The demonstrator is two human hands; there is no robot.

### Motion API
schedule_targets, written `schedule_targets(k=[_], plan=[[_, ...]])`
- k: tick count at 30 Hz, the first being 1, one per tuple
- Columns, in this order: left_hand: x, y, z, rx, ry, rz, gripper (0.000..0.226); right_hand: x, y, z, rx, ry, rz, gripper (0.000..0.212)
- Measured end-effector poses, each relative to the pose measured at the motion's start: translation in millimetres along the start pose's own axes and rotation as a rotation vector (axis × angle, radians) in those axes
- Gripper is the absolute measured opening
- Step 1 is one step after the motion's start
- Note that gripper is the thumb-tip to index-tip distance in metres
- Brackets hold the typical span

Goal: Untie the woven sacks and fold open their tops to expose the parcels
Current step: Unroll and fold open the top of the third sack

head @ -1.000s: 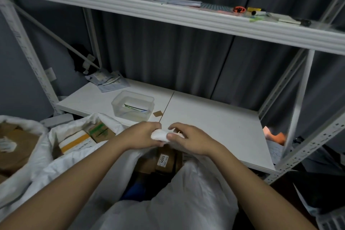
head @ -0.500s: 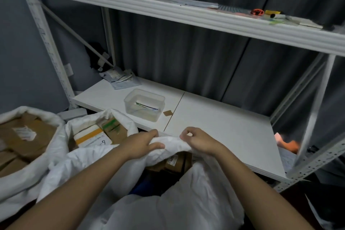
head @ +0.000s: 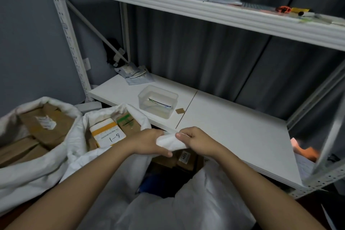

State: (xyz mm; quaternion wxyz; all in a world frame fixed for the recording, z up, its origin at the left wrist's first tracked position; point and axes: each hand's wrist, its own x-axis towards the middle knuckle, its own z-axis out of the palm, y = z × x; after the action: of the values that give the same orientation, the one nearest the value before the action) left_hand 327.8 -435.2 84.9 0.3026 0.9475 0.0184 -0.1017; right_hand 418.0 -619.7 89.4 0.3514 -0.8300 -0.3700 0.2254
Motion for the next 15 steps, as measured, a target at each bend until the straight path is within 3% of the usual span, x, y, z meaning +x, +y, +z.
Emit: schedule_targets(k=[2,4,6,7,11,13,15], plan=[[-2,-1,-1,-0.081,-0.037,-0.008,0.045,-1,2,1,-0.074,-0.053,0.066,0.037],[-4,-3,3,-0.138,-0.048,-0.004,0.053,-2,0,2,-0.306,-0.113,0.090,0.027],[-5,-6,7,-0.115,-0.020,0.016,0.053,-3,-5,3,-0.572,-0.088,0.027,0.028],[-5,-9,8,-0.100,0.008,0.037,0.050,-5,-8,3,-0.593,-0.065,-0.038,0.032],[-9,-14,6,-0.240,0.111,0.112,0.035,-9,-13,21,-0.433,-0.057,-0.140,0.028],[-16,-12,7,-0.185,0.116,0.093,0.037,-4,-8,29,-0.302,-0.048,-0.040,0.025],[-22,-9,13,0.064,0.100,0.079,0.044,-1,-7,26,0.014,-0.072,0.142,0.027]])
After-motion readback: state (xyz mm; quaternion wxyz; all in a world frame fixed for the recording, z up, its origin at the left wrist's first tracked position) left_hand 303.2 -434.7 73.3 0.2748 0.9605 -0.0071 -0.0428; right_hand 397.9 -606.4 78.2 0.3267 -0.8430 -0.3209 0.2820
